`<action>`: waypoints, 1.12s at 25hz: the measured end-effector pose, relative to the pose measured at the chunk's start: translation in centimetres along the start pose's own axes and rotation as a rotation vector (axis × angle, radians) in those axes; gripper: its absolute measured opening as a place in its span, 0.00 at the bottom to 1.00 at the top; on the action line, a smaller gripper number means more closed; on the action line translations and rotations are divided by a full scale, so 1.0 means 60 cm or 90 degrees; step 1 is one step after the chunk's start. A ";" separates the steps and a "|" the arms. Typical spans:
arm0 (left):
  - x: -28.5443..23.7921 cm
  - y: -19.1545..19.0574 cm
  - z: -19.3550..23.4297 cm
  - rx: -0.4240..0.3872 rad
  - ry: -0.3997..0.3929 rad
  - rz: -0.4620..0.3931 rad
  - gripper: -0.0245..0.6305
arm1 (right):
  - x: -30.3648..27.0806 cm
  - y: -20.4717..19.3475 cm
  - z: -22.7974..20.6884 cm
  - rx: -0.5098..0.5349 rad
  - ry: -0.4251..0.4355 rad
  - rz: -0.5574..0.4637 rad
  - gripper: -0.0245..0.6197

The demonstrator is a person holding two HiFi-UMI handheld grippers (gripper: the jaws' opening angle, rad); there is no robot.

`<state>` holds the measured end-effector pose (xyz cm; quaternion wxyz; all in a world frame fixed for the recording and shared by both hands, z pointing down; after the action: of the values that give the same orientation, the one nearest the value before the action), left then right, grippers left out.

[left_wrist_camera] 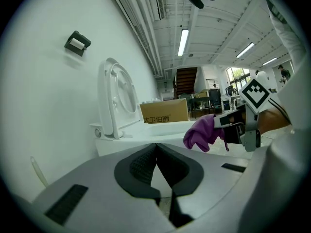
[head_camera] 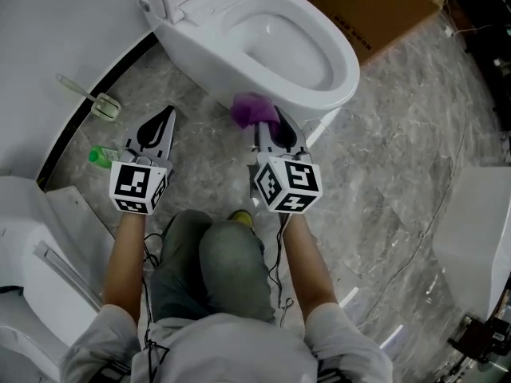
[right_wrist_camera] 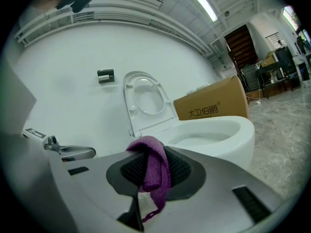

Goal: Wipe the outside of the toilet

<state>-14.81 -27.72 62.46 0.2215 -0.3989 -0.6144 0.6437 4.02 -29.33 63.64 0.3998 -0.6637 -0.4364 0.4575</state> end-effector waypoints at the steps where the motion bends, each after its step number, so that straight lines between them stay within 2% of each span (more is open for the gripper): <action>1: -0.002 -0.007 0.002 -0.004 0.000 -0.003 0.06 | -0.008 -0.007 0.002 0.004 -0.001 -0.001 0.17; 6: -0.010 -0.059 0.009 -0.014 -0.005 -0.010 0.06 | -0.054 -0.048 0.024 0.032 -0.013 -0.003 0.17; 10: -0.014 -0.100 0.010 -0.020 -0.009 -0.010 0.06 | -0.092 -0.078 0.045 0.027 -0.009 -0.001 0.17; 17: -0.013 -0.138 0.010 -0.014 -0.008 -0.007 0.06 | -0.141 -0.096 0.062 0.029 -0.026 0.004 0.17; 28: -0.030 -0.150 -0.009 -0.012 -0.036 -0.016 0.06 | -0.114 -0.088 -0.022 -0.001 -0.119 -0.006 0.17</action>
<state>-15.18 -27.44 71.62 0.2084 -0.3745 -0.6316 0.6461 2.77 -34.38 70.65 0.3592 -0.6163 -0.4754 0.5149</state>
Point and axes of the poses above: the fingertips, and each gripper's own axes: x backward along the fingers, z to its left, y out of its top, the point moved 1 cm from there along x, backward along the fingers, and after that the axes turned 10 degrees about -y, right-handed, at the moved point
